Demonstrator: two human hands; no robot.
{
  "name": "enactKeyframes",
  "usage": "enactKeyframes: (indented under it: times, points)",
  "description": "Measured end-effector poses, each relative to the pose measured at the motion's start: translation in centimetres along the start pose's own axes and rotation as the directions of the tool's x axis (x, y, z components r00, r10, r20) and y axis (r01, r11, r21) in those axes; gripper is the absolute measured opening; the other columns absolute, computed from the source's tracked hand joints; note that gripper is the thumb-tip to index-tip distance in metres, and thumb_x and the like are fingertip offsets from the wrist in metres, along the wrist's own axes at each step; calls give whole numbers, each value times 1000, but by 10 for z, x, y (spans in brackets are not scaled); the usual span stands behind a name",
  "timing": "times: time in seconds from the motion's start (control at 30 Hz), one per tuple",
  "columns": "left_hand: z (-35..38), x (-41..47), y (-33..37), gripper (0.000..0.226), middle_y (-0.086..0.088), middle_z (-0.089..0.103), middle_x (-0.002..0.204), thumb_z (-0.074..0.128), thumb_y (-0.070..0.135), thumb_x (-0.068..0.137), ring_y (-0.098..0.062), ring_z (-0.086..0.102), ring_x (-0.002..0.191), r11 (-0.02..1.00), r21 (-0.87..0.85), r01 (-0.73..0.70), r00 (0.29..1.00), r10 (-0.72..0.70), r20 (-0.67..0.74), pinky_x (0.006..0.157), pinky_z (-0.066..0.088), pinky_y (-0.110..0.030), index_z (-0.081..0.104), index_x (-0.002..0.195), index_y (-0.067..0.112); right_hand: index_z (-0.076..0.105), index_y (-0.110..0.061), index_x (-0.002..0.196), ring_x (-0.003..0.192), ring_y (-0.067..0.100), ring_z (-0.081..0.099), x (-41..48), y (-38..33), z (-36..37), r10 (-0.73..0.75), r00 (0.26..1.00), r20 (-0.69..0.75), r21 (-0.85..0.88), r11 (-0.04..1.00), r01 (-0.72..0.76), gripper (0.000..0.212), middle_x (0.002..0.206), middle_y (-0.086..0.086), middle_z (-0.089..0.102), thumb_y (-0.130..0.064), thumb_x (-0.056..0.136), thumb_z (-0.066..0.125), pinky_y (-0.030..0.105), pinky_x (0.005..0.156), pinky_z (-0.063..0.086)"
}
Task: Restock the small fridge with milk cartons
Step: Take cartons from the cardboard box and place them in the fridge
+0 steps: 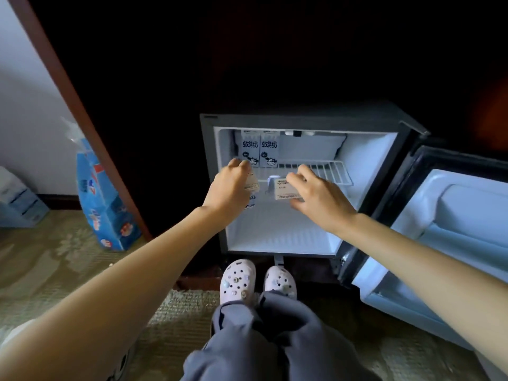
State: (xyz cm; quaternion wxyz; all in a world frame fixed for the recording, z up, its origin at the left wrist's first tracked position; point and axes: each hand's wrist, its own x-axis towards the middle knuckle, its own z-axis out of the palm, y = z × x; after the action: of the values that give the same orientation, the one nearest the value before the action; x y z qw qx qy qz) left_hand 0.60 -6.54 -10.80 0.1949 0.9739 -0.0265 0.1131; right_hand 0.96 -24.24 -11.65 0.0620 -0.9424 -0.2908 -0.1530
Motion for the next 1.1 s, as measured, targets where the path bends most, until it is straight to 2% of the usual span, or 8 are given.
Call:
enactKeyframes:
  times: [0.2, 0.4, 0.5, 0.6, 0.7, 0.87, 1.0, 1.1]
  points:
    - [32, 45, -4, 35, -13, 54, 114, 59, -1, 79, -33, 55, 98, 999, -50, 14, 1000, -13, 23, 71, 37, -29, 53, 113, 5, 55, 3, 94, 58, 39, 59, 32, 37, 30, 146, 980, -137, 85, 987, -136, 27, 93, 23, 52, 4, 70, 66, 33, 47, 39]
    - [52, 70, -2, 35, -12, 55, 112, 61, 1, 80, -30, 54, 96, 996, -84, 24, 999, -20, 49, 72, 40, -30, 54, 113, 5, 52, 0, 104, 71, 41, 58, 60, 57, 57, 226, 961, -161, 115, 971, -209, 27, 106, 19, 48, -2, 78, 60, 37, 57, 42]
    - [57, 76, -1, 37, -11, 53, 113, 60, -1, 80, -30, 53, 98, 993, -111, 46, 996, -37, 78, 76, 44, -33, 53, 116, 5, 57, -2, 104, 76, 38, 59, 71, 62, 66, 295, 932, -210, 254, 937, -240, 30, 105, 17, 53, 0, 74, 62, 36, 60, 44]
    - [63, 79, -2, 38, -11, 53, 113, 59, -3, 78, -29, 52, 96, 990, -126, 57, 994, -44, 104, 79, 49, -37, 53, 115, 6, 63, -6, 108, 85, 31, 61, 83, 69, 70, 386, 887, -254, 471, 850, -235, 36, 108, 13, 59, 1, 73, 68, 39, 68, 50]
    - [67, 82, -4, 38, -10, 54, 112, 57, -5, 77, -24, 48, 90, 986, -152, 75, 992, -59, 111, 78, 52, -38, 54, 113, 7, 61, -7, 113, 80, 21, 58, 94, 79, 74, 474, 855, -208, 634, 731, -251, 41, 117, 9, 58, -2, 73, 71, 34, 67, 51]
    - [70, 90, -8, 38, -9, 54, 111, 58, -6, 76, -24, 47, 90, 978, -185, 97, 989, -75, 124, 74, 54, -36, 55, 111, 9, 57, -9, 112, 72, 21, 59, 111, 88, 86, 572, 798, -190, 693, 654, -304, 32, 115, 5, 60, -14, 82, 67, 36, 68, 55]
    - [74, 94, -12, 37, -10, 56, 110, 63, -4, 75, -26, 52, 93, 972, -211, 104, 985, -70, 160, 78, 54, -37, 56, 109, 9, 51, -7, 117, 34, 2, 54, 130, 94, 90, 693, 720, 34, 837, 375, -400, 36, 94, 7, 60, -24, 87, 63, 17, 46, 51]
    - [77, 96, -15, 35, -9, 57, 107, 63, -4, 75, -22, 50, 88, 967, -228, 112, 983, -73, 171, 70, 50, -32, 57, 106, 9, 50, -5, 117, 38, 3, 52, 139, 100, 94, 704, 696, 137, 878, 239, -415, 33, 86, 0, 58, -21, 89, 60, 20, 52, 54]
